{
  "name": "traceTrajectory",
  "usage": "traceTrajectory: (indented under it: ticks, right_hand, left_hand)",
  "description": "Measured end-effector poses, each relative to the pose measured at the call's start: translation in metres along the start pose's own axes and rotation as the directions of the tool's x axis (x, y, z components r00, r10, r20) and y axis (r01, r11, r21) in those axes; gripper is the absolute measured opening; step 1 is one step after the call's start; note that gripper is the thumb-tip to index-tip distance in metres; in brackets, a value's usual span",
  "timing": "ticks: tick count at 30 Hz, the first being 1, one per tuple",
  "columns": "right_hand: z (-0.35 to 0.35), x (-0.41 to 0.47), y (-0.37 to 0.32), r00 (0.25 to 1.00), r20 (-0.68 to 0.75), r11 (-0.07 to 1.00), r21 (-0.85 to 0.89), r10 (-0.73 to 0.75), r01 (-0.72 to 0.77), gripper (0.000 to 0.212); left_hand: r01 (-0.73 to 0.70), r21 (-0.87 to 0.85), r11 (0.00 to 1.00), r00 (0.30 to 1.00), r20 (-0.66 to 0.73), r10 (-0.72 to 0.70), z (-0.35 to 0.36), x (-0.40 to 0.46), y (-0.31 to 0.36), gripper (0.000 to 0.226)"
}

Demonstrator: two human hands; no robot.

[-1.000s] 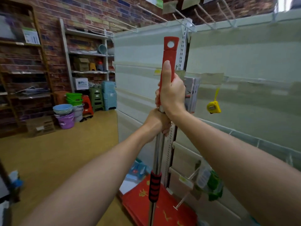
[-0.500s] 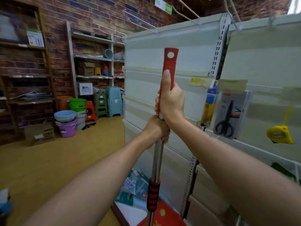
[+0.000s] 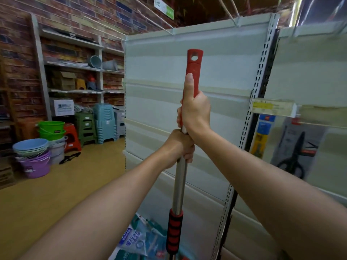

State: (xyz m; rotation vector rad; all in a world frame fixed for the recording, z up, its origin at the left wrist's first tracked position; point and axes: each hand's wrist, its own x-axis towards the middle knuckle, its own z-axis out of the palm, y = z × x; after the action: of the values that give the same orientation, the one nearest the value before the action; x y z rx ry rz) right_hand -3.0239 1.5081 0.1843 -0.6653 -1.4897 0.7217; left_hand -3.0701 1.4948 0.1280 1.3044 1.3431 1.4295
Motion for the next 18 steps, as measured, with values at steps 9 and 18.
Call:
traceTrajectory:
  ticks: [9, 18]
  right_hand:
    - [0.071, 0.046, 0.005, 0.981, -0.193, 0.992, -0.129, -0.017, -0.008, 0.051]
    - [0.080, 0.084, 0.009, 0.924, -0.364, 0.956, -0.295, -0.116, 0.003, 0.051]
  left_hand:
    - [-0.049, -0.068, 0.996, 0.968, 0.243, 0.064, -0.062, 0.061, 0.008, 0.034]
    - [-0.362, -0.113, 0.925, 0.842, 0.385, 0.377, -0.078, 0.094, 0.021, 0.015]
